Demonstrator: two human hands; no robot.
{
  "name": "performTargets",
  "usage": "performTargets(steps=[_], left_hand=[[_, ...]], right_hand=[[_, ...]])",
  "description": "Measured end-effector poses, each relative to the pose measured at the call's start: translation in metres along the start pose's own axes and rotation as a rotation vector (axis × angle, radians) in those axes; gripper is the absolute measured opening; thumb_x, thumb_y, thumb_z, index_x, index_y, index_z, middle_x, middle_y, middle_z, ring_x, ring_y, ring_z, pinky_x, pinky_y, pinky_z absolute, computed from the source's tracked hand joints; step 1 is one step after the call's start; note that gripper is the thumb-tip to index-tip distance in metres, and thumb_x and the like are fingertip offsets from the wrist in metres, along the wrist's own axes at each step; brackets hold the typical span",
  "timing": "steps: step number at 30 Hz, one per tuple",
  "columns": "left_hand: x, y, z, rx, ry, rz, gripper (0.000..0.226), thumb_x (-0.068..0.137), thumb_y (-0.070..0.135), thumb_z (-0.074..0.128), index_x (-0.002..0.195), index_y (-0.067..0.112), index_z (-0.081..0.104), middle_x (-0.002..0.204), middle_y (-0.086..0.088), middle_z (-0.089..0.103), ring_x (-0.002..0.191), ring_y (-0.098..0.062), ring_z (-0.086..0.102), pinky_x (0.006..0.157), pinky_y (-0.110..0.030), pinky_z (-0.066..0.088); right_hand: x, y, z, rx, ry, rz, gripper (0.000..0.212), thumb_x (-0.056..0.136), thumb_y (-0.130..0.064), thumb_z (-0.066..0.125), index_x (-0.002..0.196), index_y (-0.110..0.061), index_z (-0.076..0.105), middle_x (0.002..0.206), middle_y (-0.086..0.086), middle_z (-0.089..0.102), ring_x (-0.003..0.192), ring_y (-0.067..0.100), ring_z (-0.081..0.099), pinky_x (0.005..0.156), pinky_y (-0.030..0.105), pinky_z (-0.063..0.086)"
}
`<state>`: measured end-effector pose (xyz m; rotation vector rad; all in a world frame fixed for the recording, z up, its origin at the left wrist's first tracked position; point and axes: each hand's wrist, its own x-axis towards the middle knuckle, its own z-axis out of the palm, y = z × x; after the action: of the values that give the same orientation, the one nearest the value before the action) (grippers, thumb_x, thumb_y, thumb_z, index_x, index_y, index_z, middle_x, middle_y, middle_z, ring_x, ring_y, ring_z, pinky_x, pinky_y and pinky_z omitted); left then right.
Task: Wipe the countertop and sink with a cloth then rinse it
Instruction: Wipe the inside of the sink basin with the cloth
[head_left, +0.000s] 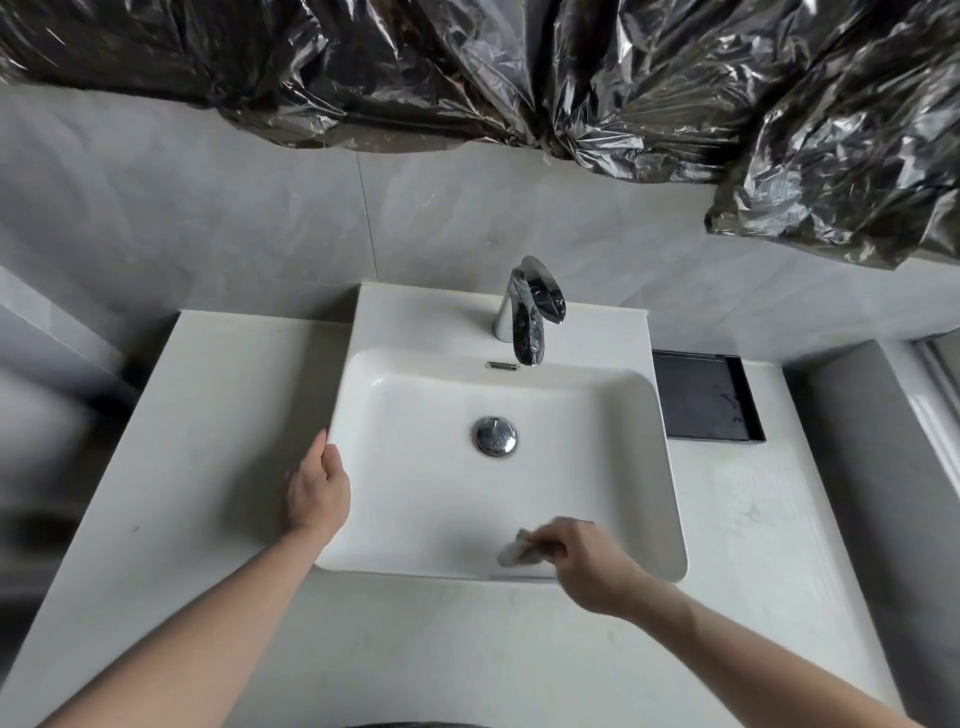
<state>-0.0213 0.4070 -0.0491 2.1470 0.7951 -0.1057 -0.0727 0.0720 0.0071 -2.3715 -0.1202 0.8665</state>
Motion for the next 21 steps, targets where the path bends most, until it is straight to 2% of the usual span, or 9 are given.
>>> performTargets(steps=[2, 3, 6, 9, 15, 18, 21], left_hand=[[0.001, -0.002, 0.001, 0.018, 0.009, 0.007, 0.048, 0.109, 0.028, 0.032, 0.153, 0.013, 0.045, 0.151, -0.015, 0.053, 0.14, -0.042, 0.043, 0.121, -0.047, 0.027], [0.002, -0.003, 0.001, 0.03, 0.011, 0.01, 0.048, 0.109, 0.028, 0.032, 0.153, 0.013, 0.045, 0.151, -0.015, 0.053, 0.14, -0.043, 0.043, 0.121, -0.048, 0.027], [0.003, -0.006, -0.001, 0.065, 0.005, 0.045, 0.049, 0.109, 0.029, 0.032, 0.153, 0.012, 0.045, 0.15, -0.017, 0.054, 0.138, -0.046, 0.043, 0.12, -0.05, 0.029], [0.003, -0.004, -0.001, 0.085, 0.004, 0.053, 0.049, 0.108, 0.027, 0.032, 0.152, 0.01, 0.046, 0.15, -0.019, 0.053, 0.137, -0.047, 0.044, 0.12, -0.05, 0.027], [0.0, 0.001, -0.004, 0.076, 0.005, 0.069, 0.05, 0.107, 0.028, 0.031, 0.149, 0.007, 0.049, 0.144, -0.021, 0.057, 0.134, -0.046, 0.046, 0.12, -0.053, 0.026], [-0.007, 0.009, -0.006, 0.071, 0.013, 0.067, 0.045, 0.109, 0.02, 0.033, 0.148, 0.005, 0.048, 0.143, -0.023, 0.058, 0.134, -0.047, 0.047, 0.121, -0.053, 0.025], [-0.006, 0.006, -0.006, 0.092, 0.011, 0.083, 0.048, 0.106, 0.025, 0.029, 0.142, 0.005, 0.053, 0.134, -0.027, 0.062, 0.125, -0.052, 0.049, 0.116, -0.052, 0.031]], right_hand=[[0.018, -0.031, 0.016, 0.085, -0.012, -0.057, 0.054, 0.089, 0.005, 0.045, 0.116, -0.028, 0.077, 0.109, -0.028, 0.073, 0.111, -0.016, 0.062, 0.1, 0.007, 0.043], [0.027, -0.047, 0.027, 0.108, -0.031, -0.09, 0.055, 0.087, 0.007, 0.043, 0.121, -0.023, 0.075, 0.115, -0.024, 0.073, 0.113, -0.014, 0.062, 0.102, 0.008, 0.043], [0.041, -0.085, 0.066, 0.061, -0.112, -0.127, 0.052, 0.087, 0.0, 0.044, 0.128, -0.019, 0.069, 0.127, -0.002, 0.069, 0.12, 0.016, 0.064, 0.101, 0.019, 0.045], [0.038, -0.095, 0.082, 0.032, -0.13, -0.12, 0.049, 0.091, -0.007, 0.042, 0.131, -0.022, 0.065, 0.126, 0.005, 0.061, 0.119, 0.026, 0.059, 0.105, 0.033, 0.045], [0.014, -0.033, 0.048, -0.104, -0.046, 0.006, 0.038, 0.099, -0.021, 0.04, 0.123, -0.027, 0.069, 0.123, -0.001, 0.062, 0.115, 0.026, 0.06, 0.1, 0.031, 0.045], [-0.005, 0.006, 0.027, -0.161, 0.014, 0.081, 0.035, 0.101, -0.025, 0.04, 0.123, -0.03, 0.067, 0.122, -0.004, 0.062, 0.111, 0.026, 0.062, 0.095, 0.032, 0.044], [-0.022, 0.033, 0.003, -0.25, 0.014, 0.135, 0.032, 0.101, -0.026, 0.039, 0.117, -0.029, 0.066, 0.119, -0.005, 0.062, 0.109, 0.025, 0.062, 0.088, 0.033, 0.043]])
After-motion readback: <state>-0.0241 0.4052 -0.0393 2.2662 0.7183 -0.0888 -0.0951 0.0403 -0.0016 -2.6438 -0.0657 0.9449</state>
